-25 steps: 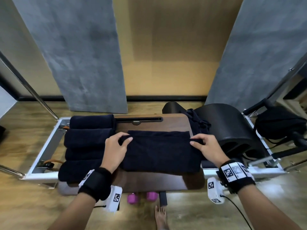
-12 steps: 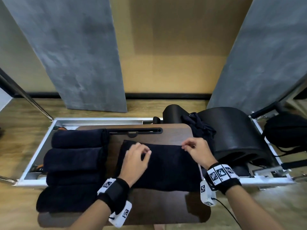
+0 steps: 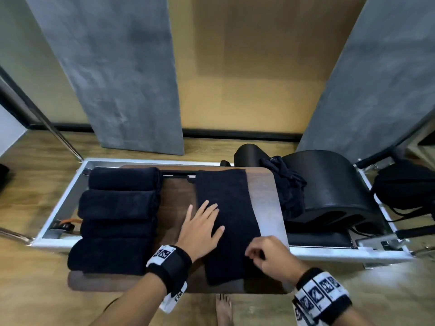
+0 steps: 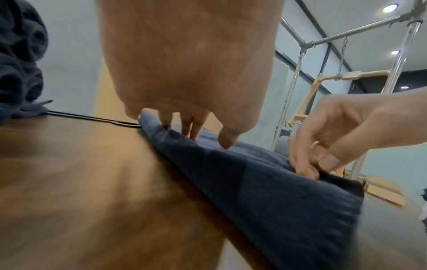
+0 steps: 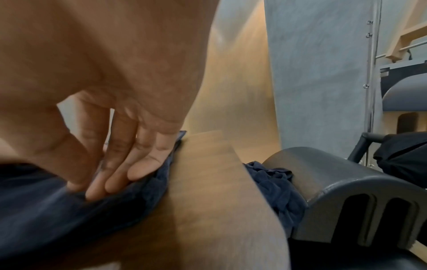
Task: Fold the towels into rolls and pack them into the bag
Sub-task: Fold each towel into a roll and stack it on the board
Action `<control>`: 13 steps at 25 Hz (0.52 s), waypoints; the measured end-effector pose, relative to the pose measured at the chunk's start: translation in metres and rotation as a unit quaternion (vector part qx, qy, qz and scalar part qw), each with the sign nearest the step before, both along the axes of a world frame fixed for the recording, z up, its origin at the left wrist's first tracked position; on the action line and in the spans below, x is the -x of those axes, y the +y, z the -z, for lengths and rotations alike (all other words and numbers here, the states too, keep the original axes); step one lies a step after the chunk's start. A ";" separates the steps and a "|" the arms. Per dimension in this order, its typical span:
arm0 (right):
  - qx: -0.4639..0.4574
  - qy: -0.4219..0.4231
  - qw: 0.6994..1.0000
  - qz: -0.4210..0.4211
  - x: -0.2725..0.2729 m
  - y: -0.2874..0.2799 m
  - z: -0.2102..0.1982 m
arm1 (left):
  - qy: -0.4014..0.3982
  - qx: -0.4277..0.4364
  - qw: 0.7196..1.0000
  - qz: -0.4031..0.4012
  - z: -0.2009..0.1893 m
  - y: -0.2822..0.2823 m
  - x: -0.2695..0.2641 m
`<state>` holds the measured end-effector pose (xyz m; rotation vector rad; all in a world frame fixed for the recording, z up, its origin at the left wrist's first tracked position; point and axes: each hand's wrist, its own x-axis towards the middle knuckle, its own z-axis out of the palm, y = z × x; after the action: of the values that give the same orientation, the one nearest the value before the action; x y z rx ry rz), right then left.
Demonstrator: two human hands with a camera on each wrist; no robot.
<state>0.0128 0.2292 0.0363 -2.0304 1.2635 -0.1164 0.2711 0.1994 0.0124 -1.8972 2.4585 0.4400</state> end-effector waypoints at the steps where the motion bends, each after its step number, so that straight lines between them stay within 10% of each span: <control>1: -0.002 -0.025 1.000 -0.006 -0.006 0.014 0.003 | -0.005 -0.010 1.000 0.015 0.001 0.008 -0.002; 13: 0.121 0.025 0.992 0.016 -0.027 0.104 0.028 | -0.010 0.041 0.993 0.111 0.033 0.150 -0.041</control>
<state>0.0397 0.3336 0.0084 -2.2290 1.3691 -0.2463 0.3119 0.3498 -0.0206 -1.6168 2.6722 0.3182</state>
